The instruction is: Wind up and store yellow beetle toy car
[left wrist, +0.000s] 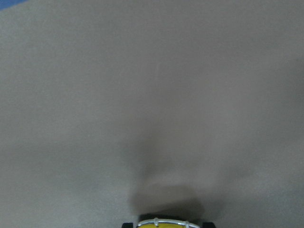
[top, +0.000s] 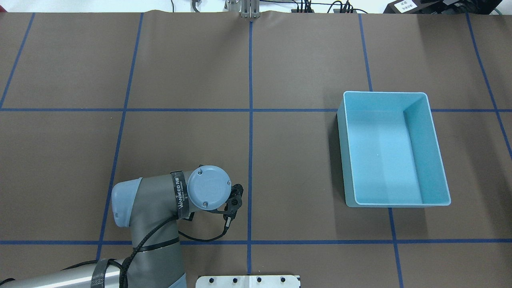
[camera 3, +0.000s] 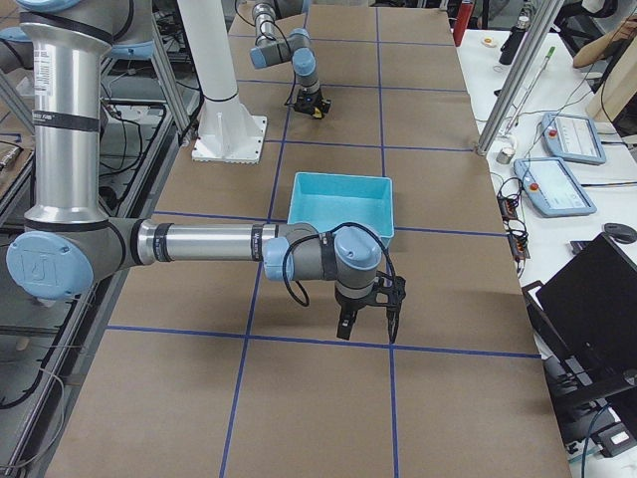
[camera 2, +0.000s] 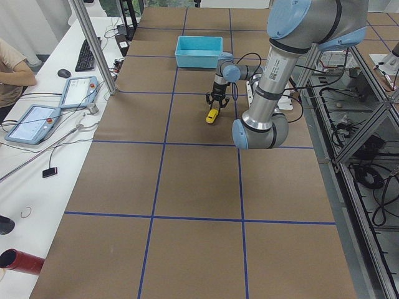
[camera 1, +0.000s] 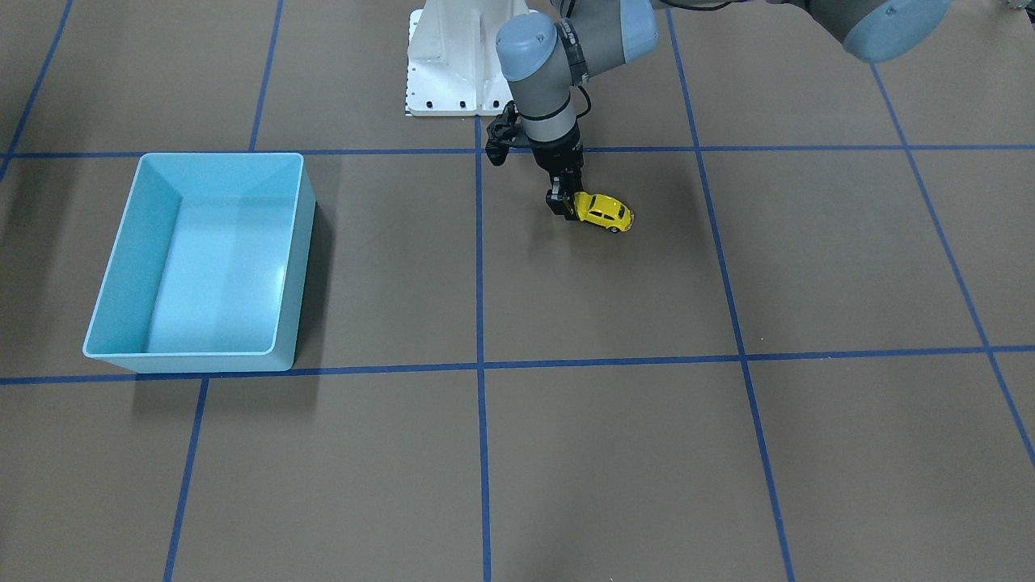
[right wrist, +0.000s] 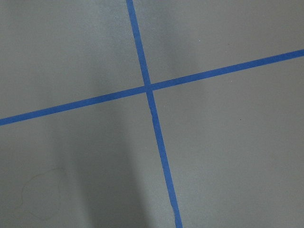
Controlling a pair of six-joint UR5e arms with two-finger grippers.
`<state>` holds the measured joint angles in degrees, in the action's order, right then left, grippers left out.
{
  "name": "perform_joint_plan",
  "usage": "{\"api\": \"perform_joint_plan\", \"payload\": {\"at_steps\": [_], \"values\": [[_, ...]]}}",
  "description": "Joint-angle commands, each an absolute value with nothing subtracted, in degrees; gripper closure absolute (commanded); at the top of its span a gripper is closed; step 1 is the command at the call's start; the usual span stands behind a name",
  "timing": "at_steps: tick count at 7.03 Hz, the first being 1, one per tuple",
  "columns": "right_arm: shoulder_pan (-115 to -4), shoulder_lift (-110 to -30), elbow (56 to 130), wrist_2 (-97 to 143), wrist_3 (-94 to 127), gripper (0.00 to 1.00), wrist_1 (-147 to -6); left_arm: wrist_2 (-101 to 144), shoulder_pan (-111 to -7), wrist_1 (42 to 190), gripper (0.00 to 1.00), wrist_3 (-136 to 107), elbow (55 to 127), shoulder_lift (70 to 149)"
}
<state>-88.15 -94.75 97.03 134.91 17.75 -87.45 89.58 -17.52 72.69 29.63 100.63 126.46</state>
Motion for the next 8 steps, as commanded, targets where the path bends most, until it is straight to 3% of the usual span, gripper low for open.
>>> {"api": "perform_joint_plan", "payload": {"at_steps": [1,5,8], "values": [[-88.15,-94.75,96.94,134.91,17.75,0.00,-87.45,89.65,-20.63,72.07,0.84,29.18,103.52,126.30],[-88.15,-94.75,96.94,134.91,17.75,0.00,-87.45,97.44,-32.84,72.77,0.88,23.58,109.24,120.60],[-88.15,-94.75,96.94,134.91,17.75,0.00,-87.45,104.39,-33.66,84.05,0.88,22.06,109.43,113.76]]}}
